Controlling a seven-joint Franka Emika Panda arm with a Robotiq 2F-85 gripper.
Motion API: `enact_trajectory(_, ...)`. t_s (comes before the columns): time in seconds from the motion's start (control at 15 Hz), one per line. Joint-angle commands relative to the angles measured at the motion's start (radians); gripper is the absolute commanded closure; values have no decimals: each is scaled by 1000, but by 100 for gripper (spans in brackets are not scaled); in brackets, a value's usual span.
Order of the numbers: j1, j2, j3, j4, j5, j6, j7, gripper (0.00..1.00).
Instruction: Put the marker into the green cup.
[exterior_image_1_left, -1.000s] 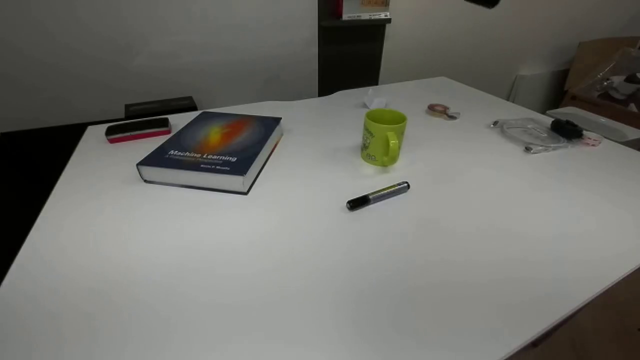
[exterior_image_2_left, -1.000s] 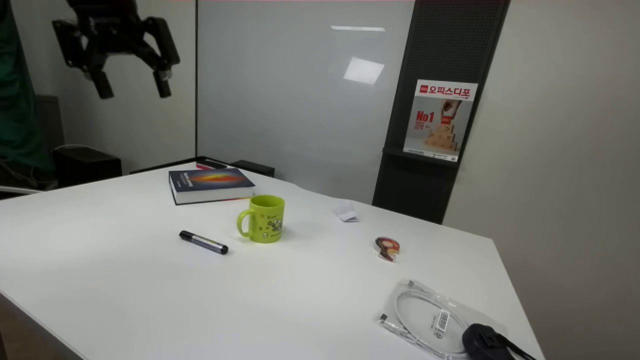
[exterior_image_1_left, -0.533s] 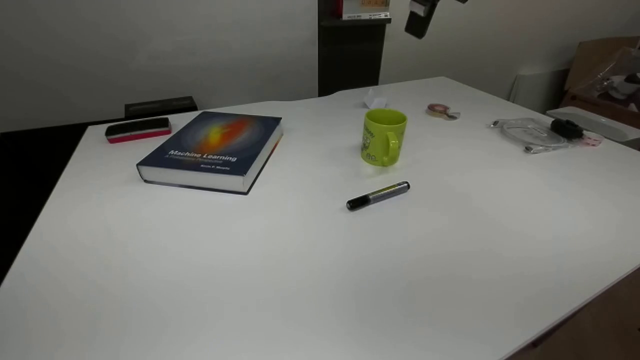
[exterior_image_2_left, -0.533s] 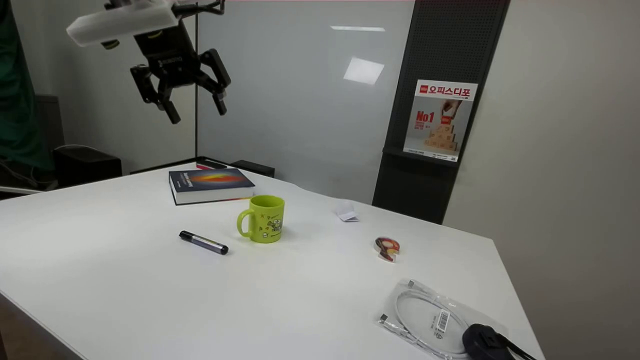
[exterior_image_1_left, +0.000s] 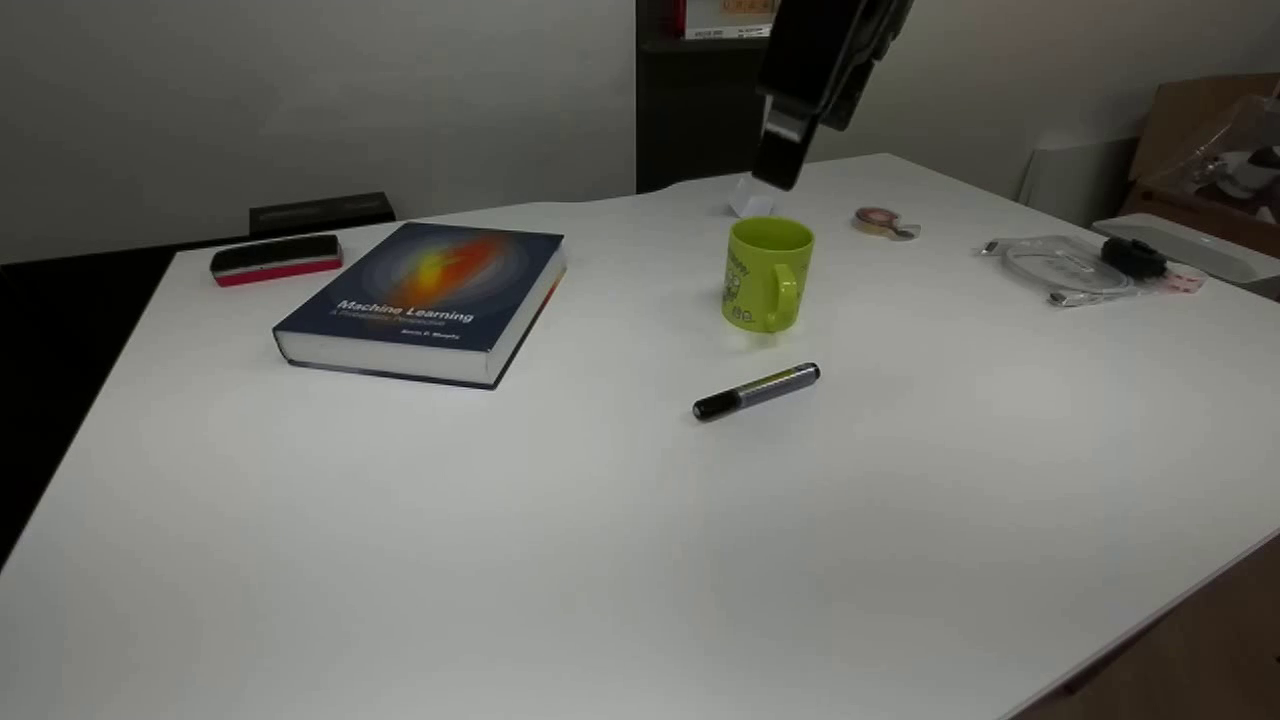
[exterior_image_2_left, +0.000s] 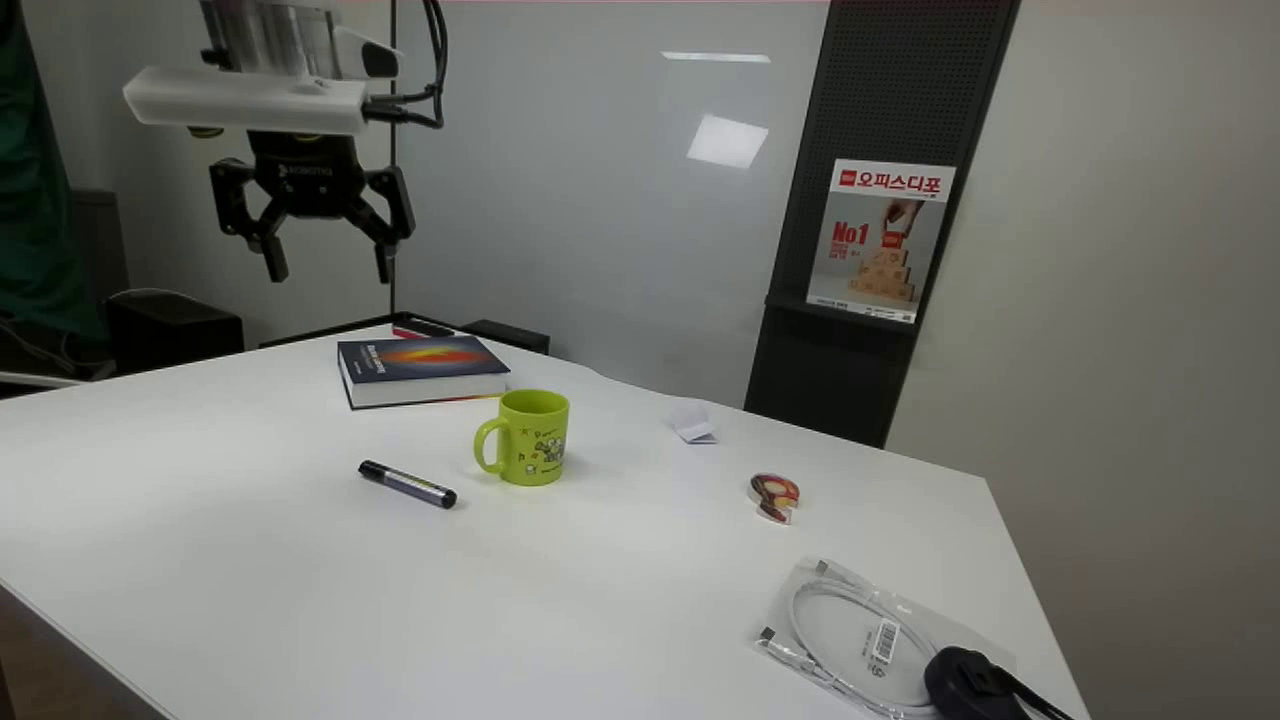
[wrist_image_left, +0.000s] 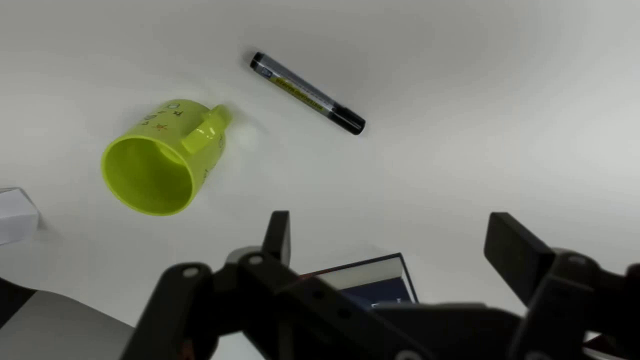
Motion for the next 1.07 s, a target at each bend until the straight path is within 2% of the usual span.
enact_trajectory(0.0, 35, 75, -44, 114, 120, -143, -272, 0)
enact_trajectory(0.27, -7, 140, -66, 227, 159, -298, -584, 0)
enact_trajectory(0.33, 4, 92, -46, 151, 138, -227, -463, 0)
enact_trajectory(0.47, -15, 117, -55, 190, 147, -270, -547, 0)
enact_trajectory(0.6, -19, 129, -56, 202, 148, -277, -566, 0)
enact_trajectory(0.87, -28, 195, -63, 245, -17, -347, -631, 0)
enact_trajectory(1.0, -32, 234, -62, 253, -105, -347, -672, 0)
